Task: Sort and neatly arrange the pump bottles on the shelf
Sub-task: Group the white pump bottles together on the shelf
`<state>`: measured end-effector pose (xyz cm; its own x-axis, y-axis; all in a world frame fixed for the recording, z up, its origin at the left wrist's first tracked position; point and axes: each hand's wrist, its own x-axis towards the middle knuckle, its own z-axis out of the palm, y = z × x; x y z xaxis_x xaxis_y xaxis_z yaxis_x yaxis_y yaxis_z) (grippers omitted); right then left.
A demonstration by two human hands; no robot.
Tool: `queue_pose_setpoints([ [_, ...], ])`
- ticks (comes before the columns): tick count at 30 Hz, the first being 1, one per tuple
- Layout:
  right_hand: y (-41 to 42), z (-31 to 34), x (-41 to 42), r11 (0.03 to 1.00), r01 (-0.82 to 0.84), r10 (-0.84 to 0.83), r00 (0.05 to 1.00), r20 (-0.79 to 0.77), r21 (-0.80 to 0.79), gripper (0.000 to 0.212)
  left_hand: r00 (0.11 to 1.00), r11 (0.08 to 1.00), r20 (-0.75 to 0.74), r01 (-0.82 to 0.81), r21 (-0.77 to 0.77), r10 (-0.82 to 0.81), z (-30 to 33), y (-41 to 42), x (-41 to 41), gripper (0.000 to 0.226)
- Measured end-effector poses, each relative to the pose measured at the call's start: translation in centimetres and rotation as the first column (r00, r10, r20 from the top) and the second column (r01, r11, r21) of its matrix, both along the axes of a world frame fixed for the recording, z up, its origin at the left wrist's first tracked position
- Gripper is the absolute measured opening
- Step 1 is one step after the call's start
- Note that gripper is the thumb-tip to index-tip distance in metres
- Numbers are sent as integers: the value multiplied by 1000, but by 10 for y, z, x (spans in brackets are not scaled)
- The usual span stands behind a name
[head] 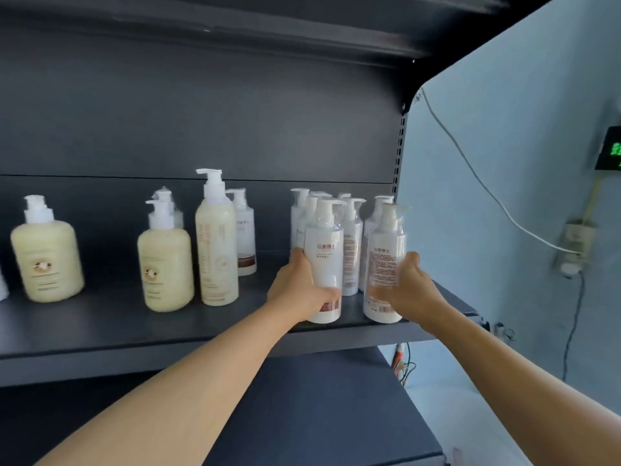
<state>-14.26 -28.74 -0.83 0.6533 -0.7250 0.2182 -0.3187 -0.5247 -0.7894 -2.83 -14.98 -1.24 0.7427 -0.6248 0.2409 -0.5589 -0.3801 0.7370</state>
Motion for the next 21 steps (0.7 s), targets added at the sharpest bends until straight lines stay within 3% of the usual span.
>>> queue_pose_setpoints([
  [10, -55, -13, 9, 984, -154, 153, 988, -16, -86, 54, 988, 991, 82, -132, -40, 134, -15, -56, -10, 67],
  [14, -66, -16, 1, 955, -287, 269, 942, -203, -68, 67, 978, 989, 151, -144, -29, 147, -28, -57, -15, 74],
  [21, -67, -22, 3, 949, -303, 279, 935, -221, -84, 59, 974, 988, 191, -137, 70, 122, -32, -55, -17, 67],
])
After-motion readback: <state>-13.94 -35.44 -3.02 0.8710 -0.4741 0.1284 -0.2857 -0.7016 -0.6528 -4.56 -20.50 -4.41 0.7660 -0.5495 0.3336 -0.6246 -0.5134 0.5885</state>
